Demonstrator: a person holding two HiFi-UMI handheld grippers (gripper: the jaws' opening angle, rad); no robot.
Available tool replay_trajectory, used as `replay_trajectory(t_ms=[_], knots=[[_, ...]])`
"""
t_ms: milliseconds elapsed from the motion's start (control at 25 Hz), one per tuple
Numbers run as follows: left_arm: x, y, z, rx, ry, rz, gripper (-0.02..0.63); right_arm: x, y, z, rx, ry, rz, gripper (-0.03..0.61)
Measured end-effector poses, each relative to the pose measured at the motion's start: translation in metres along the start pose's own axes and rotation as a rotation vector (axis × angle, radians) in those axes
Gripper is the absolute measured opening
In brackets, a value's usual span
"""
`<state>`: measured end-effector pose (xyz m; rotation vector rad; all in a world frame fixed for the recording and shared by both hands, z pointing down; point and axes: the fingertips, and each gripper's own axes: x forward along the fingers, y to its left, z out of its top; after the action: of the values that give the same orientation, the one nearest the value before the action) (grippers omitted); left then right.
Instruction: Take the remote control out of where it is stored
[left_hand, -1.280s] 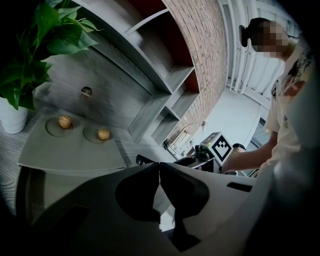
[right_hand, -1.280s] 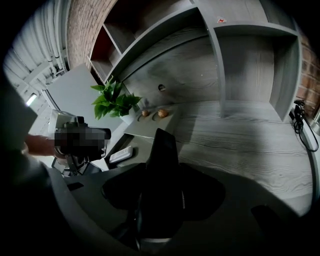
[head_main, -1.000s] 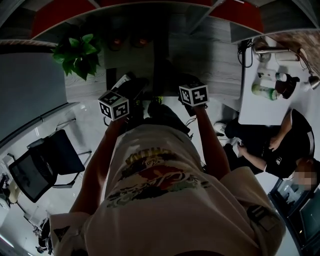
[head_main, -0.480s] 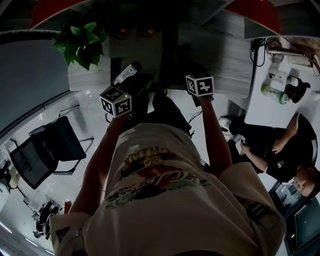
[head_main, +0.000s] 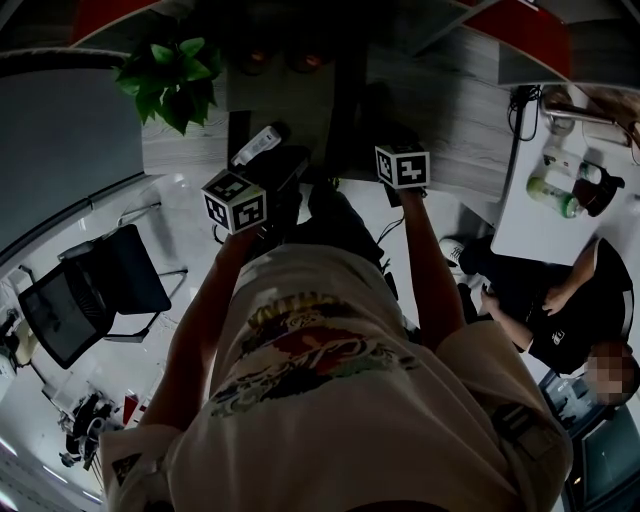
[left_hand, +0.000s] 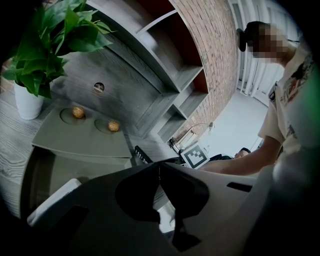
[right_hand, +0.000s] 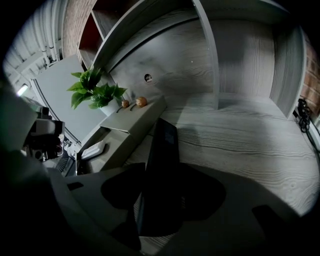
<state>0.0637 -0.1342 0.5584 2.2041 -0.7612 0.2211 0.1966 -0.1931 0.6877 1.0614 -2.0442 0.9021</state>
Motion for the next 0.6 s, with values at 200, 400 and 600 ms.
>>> replay_trajectory(t_ms=[200, 400, 600], knots=[[-0.002, 0.001, 0.005, 0.006, -0.011, -0.001, 0.005, -0.006, 0.001, 0.004, -0.024, -0.030, -0.018, 0.219], [-0.001, 0.002, 0.010, 0.011, -0.029, -0.008, 0.005, -0.013, 0.010, 0.011, -0.029, -0.053, 0.004, 0.219], [0.001, -0.003, 0.013, 0.028, -0.027, -0.026, 0.005, -0.022, 0.017, 0.017, -0.063, -0.064, -0.008, 0.219]])
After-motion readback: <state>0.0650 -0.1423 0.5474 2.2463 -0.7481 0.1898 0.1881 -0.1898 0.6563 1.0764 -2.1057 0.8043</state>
